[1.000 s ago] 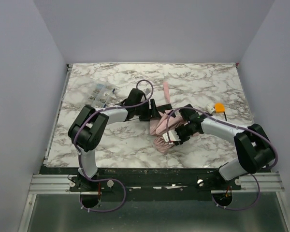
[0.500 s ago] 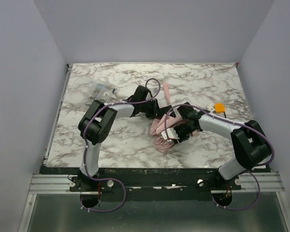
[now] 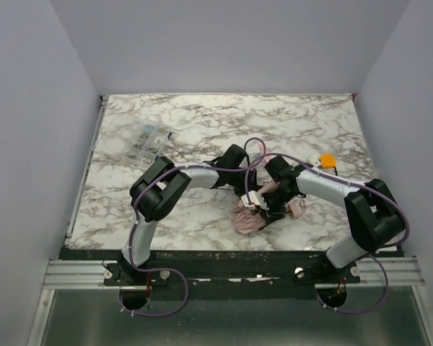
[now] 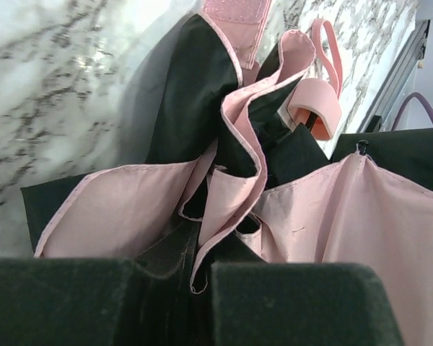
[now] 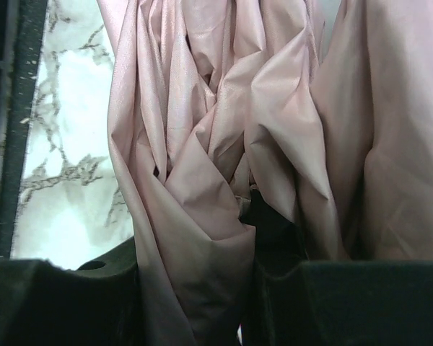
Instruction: Put away the umbrella
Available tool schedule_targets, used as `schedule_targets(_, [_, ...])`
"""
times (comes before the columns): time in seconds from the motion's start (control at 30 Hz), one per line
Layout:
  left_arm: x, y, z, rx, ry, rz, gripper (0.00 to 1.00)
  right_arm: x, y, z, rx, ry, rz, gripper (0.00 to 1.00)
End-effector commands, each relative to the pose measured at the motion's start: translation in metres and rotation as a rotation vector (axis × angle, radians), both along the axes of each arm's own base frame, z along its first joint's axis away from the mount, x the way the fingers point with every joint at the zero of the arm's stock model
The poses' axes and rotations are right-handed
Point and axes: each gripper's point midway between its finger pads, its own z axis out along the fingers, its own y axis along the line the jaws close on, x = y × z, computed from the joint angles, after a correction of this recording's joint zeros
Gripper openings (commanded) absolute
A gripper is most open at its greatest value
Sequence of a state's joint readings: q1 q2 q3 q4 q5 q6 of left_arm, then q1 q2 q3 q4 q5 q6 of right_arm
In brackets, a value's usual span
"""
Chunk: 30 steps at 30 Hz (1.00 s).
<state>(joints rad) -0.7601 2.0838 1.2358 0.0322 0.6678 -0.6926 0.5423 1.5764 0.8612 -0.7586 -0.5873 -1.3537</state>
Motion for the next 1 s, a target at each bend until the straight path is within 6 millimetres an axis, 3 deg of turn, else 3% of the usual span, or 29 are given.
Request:
schedule_targets(0.0, [-0.072, -0.010, -0.016, 0.011, 0.165, -0.141, 0.04, -0.015, 0.000, -0.009, -0.027, 0.086, -0.035, 0.22])
schedule_targets(0.1, [-0.057, 0.000, -0.013, 0.022, 0.136, -0.085, 0.11, -0.014, -0.004, -0.017, -0.070, 0.104, -0.059, 0.20])
schedule_targets(0.17, [-0.038, 0.008, 0.000, 0.001, 0.104, -0.027, 0.15, -0.016, -0.008, -0.020, -0.097, 0.128, -0.070, 0.20])
schedule_targets(0.43, [0.050, 0.043, 0.094, -0.165, -0.120, 0.220, 0.50, -0.019, -0.019, -0.033, -0.165, 0.145, -0.094, 0.20])
schedule_targets(0.57, [0.074, 0.068, 0.127, -0.193, -0.282, 0.296, 0.51, -0.015, -0.018, -0.035, -0.176, 0.147, -0.114, 0.19])
schedule_targets(0.7, [0.077, 0.122, 0.136, -0.196, -0.546, 0.445, 0.51, -0.015, -0.016, -0.036, -0.192, 0.180, -0.127, 0.19])
schedule_targets(0.77, [0.069, 0.148, 0.151, -0.231, -0.743, 0.501, 0.63, -0.017, -0.016, -0.038, -0.210, 0.211, -0.134, 0.19])
schedule_targets(0.8, [0.061, 0.159, 0.154, -0.248, -0.813, 0.520, 0.76, -0.018, -0.016, -0.038, -0.218, 0.231, -0.138, 0.19])
schedule_targets(0.87, [0.044, 0.167, 0.160, -0.314, -0.889, 0.502, 0.98, -0.021, -0.016, -0.039, -0.244, 0.278, -0.149, 0.19])
schedule_targets(0.97, [0.009, 0.157, 0.158, -0.426, -0.937, 0.272, 0.97, -0.022, -0.015, -0.043, -0.278, 0.337, -0.162, 0.19])
